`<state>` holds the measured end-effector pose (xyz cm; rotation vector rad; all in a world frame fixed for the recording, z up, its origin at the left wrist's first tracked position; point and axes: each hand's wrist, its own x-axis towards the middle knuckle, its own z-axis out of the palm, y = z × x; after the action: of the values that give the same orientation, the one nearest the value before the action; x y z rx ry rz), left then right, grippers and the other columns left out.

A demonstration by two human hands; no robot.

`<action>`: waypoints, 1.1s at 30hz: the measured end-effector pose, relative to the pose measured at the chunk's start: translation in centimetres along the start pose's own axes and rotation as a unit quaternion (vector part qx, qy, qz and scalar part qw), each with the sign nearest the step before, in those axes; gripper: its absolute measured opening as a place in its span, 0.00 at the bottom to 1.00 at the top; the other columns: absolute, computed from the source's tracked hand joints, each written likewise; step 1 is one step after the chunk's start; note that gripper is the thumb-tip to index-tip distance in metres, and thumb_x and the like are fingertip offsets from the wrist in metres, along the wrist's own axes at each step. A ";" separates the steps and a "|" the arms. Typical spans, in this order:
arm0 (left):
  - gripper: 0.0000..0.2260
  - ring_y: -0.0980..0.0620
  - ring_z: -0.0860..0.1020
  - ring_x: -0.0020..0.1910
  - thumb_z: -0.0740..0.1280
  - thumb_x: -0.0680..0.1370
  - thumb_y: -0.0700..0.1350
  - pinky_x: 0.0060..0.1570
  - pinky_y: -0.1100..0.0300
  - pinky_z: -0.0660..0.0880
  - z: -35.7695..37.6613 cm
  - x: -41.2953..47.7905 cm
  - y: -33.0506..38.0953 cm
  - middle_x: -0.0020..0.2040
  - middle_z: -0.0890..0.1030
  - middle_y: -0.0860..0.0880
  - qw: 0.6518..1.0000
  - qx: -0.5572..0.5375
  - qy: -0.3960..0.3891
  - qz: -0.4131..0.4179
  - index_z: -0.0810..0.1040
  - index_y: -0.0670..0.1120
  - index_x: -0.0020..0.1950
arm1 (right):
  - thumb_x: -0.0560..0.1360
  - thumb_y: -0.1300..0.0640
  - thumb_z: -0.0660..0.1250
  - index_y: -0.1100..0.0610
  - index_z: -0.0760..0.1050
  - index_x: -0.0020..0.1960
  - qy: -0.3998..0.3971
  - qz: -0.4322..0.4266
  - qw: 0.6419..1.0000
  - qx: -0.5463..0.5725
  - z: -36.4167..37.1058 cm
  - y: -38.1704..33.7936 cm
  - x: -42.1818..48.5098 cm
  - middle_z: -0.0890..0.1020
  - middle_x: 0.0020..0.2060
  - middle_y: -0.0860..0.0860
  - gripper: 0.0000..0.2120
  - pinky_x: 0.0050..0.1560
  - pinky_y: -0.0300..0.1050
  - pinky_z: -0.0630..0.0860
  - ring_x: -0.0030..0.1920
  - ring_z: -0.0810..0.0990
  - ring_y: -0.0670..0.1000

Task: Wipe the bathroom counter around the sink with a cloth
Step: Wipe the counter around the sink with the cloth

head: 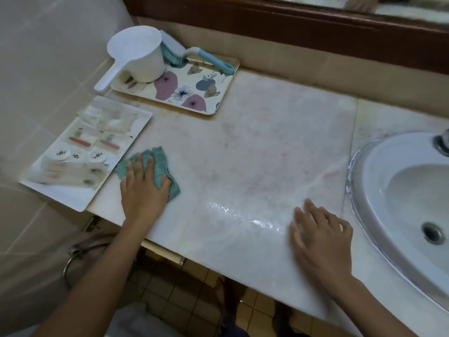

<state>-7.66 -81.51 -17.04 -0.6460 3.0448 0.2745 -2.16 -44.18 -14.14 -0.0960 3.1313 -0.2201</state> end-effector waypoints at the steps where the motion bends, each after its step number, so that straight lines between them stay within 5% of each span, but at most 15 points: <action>1: 0.29 0.43 0.50 0.78 0.50 0.80 0.58 0.74 0.42 0.53 0.4 -1.5 1.4 0.80 0.50 0.45 0.999 -0.015 0.013 -0.029 0.52 0.48 0.80 | 0.74 0.46 0.55 0.52 0.79 0.58 -0.001 0.005 1.000 0.004 0.1 0.0 0.0 0.78 0.64 0.54 0.20 0.58 0.55 0.65 0.61 0.77 0.60; 4: 0.31 0.41 0.51 0.78 0.50 0.79 0.57 0.74 0.42 0.53 1.4 -8.4 6.5 0.80 0.52 0.42 0.998 -0.039 0.026 -0.037 0.54 0.46 0.80 | 0.74 0.46 0.54 0.53 0.79 0.58 -0.020 0.006 0.999 0.024 -0.2 0.1 0.2 0.78 0.63 0.54 0.22 0.56 0.56 0.70 0.59 0.78 0.61; 8: 0.31 0.43 0.44 0.79 0.48 0.80 0.59 0.75 0.43 0.48 3.4 -15.8 14.2 0.80 0.45 0.44 0.996 -0.051 -0.011 0.074 0.47 0.47 0.80 | 0.72 0.49 0.56 0.51 0.78 0.62 -0.049 0.002 0.991 0.124 -1.4 1.7 0.0 0.74 0.68 0.51 0.22 0.59 0.57 0.73 0.65 0.74 0.58; 14: 0.33 0.44 0.46 0.79 0.55 0.79 0.57 0.73 0.46 0.47 4.8 -18.6 22.8 0.80 0.49 0.44 0.951 -0.054 -0.068 0.297 0.52 0.45 0.80 | 0.70 0.53 0.56 0.55 0.81 0.55 0.139 0.113 0.967 0.183 -3.9 7.6 -5.9 0.81 0.58 0.48 0.20 0.54 0.52 0.73 0.56 0.72 0.52; 18: 0.32 0.44 0.50 0.79 0.57 0.78 0.57 0.73 0.47 0.46 5.9 -20.6 28.1 0.80 0.52 0.44 0.902 -0.039 -0.108 0.417 0.57 0.44 0.79 | 0.70 0.54 0.55 0.58 0.81 0.56 0.202 0.234 0.930 0.197 -4.4 11.5 -10.0 0.82 0.54 0.49 0.22 0.52 0.39 0.66 0.53 0.71 0.51; 21: 0.34 0.42 0.46 0.78 0.56 0.78 0.57 0.73 0.44 0.45 6.3 -24.3 31.0 0.79 0.50 0.40 0.894 -0.044 -0.139 0.423 0.56 0.41 0.78 | 0.69 0.59 0.58 0.58 0.81 0.53 0.221 0.318 0.892 0.234 -4.6 12.4 -12.2 0.83 0.53 0.49 0.18 0.53 0.41 0.66 0.55 0.72 0.51; 25: 0.36 0.41 0.31 0.76 0.50 0.79 0.60 0.73 0.40 0.37 6.0 -26.9 31.9 0.77 0.36 0.38 0.888 -0.026 -0.195 0.415 0.42 0.40 0.78 | 0.70 0.55 0.56 0.56 0.81 0.52 0.238 0.365 0.862 0.259 -4.0 11.9 -13.8 0.82 0.51 0.49 0.18 0.51 0.45 0.68 0.54 0.71 0.48; 28: 0.33 0.46 0.30 0.76 0.47 0.79 0.59 0.75 0.47 0.37 4.3 -25.1 31.2 0.78 0.33 0.44 0.857 -0.063 -0.246 0.448 0.44 0.45 0.80 | 0.74 0.50 0.52 0.56 0.79 0.56 0.212 0.309 0.890 0.258 -3.1 10.2 -13.6 0.80 0.55 0.47 0.21 0.56 0.52 0.74 0.57 0.72 0.47; 30: 0.28 0.51 0.43 0.79 0.50 0.80 0.57 0.76 0.51 0.48 2.9 -22.7 29.5 0.80 0.43 0.50 0.840 -0.146 -0.256 0.455 0.58 0.49 0.78 | 0.76 0.50 0.53 0.56 0.77 0.60 0.171 0.231 0.931 0.226 -2.6 8.7 -12.1 0.78 0.61 0.49 0.20 0.63 0.50 0.71 0.63 0.70 0.47; 33: 0.27 0.51 0.58 0.75 0.51 0.73 0.57 0.70 0.54 0.56 1.8 -18.8 25.4 0.79 0.57 0.54 0.864 -0.199 -0.194 0.421 0.72 0.53 0.70 | 0.78 0.48 0.53 0.52 0.69 0.70 0.066 0.128 0.980 0.137 -1.4 6.6 -8.9 0.66 0.73 0.50 0.23 0.70 0.50 0.62 0.74 0.61 0.49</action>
<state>-0.72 -50.85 -13.55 0.7214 2.6606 0.9172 6.27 -36.95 -13.73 0.3324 3.1576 -0.6728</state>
